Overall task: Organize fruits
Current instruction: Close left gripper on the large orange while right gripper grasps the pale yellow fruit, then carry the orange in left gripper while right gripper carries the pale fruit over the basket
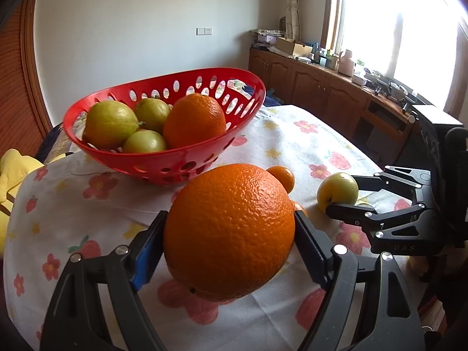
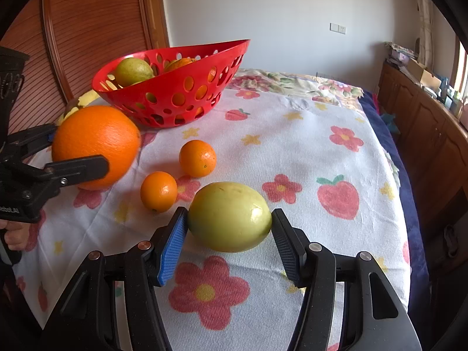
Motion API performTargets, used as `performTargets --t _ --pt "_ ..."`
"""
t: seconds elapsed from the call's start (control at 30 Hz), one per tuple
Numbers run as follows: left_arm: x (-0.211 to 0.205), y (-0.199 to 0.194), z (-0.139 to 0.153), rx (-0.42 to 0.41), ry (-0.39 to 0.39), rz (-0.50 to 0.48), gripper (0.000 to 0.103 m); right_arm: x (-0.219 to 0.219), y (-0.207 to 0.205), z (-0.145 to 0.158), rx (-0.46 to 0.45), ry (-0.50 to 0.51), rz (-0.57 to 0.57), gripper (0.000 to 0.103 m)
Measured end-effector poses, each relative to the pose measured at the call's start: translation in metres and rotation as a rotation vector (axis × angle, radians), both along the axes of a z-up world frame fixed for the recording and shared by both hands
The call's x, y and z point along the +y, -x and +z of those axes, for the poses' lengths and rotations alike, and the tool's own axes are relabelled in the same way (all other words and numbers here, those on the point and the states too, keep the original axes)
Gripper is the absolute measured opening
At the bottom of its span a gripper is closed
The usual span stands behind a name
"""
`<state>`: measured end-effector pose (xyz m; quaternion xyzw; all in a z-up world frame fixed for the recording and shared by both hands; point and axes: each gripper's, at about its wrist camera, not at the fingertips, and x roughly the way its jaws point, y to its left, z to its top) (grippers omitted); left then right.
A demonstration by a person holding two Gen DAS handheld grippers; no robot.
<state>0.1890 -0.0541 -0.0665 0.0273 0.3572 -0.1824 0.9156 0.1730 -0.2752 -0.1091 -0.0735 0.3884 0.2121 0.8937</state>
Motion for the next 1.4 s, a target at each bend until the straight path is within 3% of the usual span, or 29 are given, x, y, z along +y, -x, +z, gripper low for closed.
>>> performTargets --t 0.67,1.0,1.4 --pt "0.016 0.032 0.042 -0.109 0.042 0.024 0.081 -0.001 0.008 0.008 -0.019 0.001 0.005 0.059" --pt "0.028 0.032 0.075 -0.180 0.040 0.037 0.081 0.005 0.008 0.054 -0.105 -0.038 0.030 0.059" --pt "0.047 -0.002 0.098 -0.211 0.050 0.060 0.081 0.037 -0.028 0.113 -0.205 -0.018 0.106 0.059"
